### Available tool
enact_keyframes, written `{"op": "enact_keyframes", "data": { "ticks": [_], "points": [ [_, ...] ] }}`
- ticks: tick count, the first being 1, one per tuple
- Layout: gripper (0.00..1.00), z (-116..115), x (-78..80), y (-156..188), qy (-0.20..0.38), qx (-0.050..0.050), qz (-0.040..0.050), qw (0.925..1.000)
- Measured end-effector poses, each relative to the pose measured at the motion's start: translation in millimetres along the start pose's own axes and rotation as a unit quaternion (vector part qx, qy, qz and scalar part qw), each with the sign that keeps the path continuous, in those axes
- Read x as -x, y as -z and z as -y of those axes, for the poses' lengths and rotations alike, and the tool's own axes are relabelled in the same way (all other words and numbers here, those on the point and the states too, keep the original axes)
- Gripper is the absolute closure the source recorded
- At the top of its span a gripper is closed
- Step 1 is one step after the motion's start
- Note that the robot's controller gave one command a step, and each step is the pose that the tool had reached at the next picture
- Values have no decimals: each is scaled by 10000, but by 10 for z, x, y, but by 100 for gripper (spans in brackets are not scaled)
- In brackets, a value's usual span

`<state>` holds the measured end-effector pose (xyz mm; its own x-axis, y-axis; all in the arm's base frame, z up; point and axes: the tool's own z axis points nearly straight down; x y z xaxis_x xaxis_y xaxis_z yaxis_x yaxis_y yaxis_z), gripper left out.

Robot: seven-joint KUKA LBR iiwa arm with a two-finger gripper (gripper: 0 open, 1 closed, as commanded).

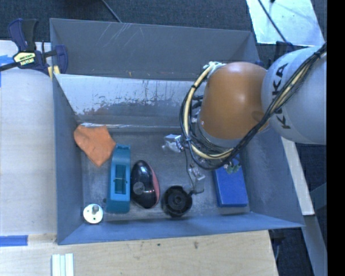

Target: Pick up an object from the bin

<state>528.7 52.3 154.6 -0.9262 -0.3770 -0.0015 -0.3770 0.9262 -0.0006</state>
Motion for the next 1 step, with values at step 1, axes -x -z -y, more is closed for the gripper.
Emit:
{"op": "enact_keyframes", "data": {
  "ticks": [1],
  "points": [
    [0, -5, 5, 5, 1, 2, 6, 10000]
  ]
}}
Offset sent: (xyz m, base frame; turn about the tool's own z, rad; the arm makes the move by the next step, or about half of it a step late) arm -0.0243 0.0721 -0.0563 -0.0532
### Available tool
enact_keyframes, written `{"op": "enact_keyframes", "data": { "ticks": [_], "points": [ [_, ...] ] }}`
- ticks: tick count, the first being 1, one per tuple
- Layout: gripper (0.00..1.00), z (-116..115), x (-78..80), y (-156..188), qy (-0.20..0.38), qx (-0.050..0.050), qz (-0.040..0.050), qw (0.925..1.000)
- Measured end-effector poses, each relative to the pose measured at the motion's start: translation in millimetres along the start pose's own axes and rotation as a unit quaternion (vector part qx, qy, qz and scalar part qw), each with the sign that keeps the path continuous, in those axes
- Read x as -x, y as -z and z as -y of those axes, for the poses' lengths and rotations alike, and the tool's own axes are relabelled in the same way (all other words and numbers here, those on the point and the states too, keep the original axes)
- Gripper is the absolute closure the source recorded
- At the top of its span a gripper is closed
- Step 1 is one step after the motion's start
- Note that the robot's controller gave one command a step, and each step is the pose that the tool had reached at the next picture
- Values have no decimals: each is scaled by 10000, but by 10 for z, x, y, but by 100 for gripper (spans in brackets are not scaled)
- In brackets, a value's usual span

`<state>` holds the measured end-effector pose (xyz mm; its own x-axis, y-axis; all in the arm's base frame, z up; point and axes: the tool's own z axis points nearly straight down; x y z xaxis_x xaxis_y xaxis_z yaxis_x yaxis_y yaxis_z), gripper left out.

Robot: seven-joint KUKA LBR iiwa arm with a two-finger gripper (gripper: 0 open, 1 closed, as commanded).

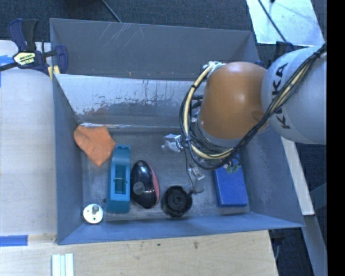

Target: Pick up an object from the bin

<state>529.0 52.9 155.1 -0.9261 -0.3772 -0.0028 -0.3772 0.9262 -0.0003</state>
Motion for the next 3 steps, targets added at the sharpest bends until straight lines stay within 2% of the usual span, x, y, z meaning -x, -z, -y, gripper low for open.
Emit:
{"op": "enact_keyframes", "data": {
  "ticks": [1, 2, 3],
  "points": [
    [0, -461, 38, -362, 140, -16, 25, 9999],
    [0, -749, 176, -525, -283, 5, -55, 9996],
    [100, -805, -1, -840, 274, 4, 12, 9996]
  ]
}}
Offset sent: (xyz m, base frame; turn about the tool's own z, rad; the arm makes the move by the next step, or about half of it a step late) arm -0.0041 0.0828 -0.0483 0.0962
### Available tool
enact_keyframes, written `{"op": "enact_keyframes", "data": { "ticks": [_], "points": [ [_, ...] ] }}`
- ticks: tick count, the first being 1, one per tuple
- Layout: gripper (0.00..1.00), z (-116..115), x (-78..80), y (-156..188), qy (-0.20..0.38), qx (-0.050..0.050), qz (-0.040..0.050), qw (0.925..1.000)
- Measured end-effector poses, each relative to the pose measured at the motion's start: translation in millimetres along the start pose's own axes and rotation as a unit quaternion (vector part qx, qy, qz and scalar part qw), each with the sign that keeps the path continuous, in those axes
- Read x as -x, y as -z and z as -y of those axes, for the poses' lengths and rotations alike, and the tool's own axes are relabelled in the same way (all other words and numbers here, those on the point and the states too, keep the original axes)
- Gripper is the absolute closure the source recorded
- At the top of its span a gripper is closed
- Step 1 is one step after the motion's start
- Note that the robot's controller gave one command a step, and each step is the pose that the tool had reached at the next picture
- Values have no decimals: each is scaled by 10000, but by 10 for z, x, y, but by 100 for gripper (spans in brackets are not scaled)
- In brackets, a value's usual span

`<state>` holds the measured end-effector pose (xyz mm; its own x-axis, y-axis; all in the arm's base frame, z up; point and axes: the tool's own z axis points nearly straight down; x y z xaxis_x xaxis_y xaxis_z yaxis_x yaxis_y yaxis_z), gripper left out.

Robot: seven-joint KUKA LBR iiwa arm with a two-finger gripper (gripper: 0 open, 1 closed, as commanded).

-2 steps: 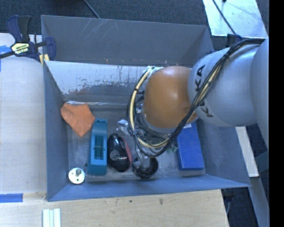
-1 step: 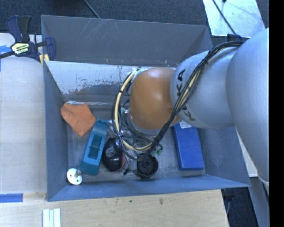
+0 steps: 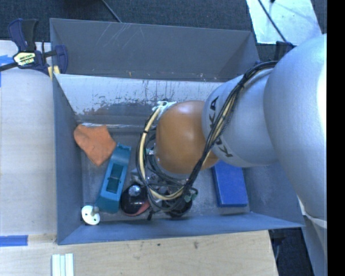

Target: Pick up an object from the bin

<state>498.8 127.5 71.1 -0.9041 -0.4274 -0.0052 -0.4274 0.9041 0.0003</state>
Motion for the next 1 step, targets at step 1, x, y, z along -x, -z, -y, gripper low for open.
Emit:
{"op": "enact_keyframes", "data": {
  "ticks": [1],
  "points": [
    [100, 0, 0, 0, -1, 0, 0, 10000]
  ]
}}
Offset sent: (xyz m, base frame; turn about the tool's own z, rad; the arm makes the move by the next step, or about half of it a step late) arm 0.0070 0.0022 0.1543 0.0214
